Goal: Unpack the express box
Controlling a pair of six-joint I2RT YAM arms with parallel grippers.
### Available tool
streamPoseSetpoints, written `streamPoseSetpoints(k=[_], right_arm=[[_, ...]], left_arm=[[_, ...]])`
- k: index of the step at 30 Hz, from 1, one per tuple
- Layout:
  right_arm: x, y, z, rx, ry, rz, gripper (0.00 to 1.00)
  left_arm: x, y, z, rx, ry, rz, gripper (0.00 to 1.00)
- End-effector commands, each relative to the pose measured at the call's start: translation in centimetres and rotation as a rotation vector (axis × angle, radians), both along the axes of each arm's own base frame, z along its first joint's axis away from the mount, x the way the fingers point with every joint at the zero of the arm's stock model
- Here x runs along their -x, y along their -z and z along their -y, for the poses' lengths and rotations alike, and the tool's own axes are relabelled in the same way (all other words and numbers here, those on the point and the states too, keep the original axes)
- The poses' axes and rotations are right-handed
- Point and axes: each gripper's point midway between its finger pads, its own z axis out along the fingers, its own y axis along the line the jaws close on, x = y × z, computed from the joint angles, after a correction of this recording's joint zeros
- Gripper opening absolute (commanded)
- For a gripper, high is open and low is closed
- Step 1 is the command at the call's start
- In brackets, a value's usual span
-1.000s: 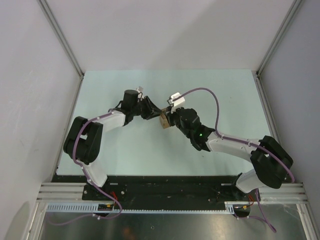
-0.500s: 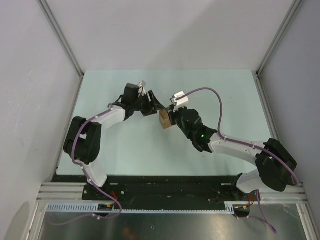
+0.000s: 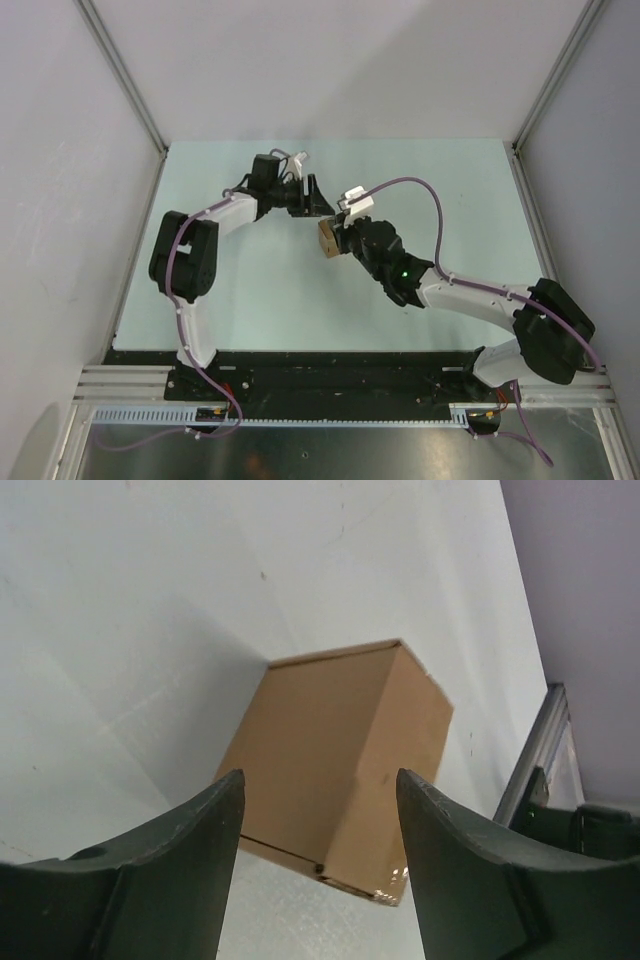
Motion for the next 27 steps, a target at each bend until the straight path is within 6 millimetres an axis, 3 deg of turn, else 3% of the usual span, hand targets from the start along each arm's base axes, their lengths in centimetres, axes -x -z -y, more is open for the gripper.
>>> streamPoseSetpoints(k=[1,8,12,27], right_arm=[[-0.3,-0.6,-0.4,-0.019,0.02,0.027,0.0],[-0.6,-0.1,-0.6,0.01,0.034,-0.012,0.0],[-0.6,0.6,-1.0,0.017,0.025,-0.02,0.0],[-1.6,1.3,-2.5,0.032,0.01,0.005,0.0]], left_arm=[[1.2,-0.8,0.9,0.068,0.152,0.026,0.67],[2.3,-0.6,0.6,0.067,0.164,0.017,0.59],[2.3,0.8,0.5,0.056,0.159,-0.015,0.4],[2.5,3.8,-0.9,-0.061,0.152,-0.011,0.36]])
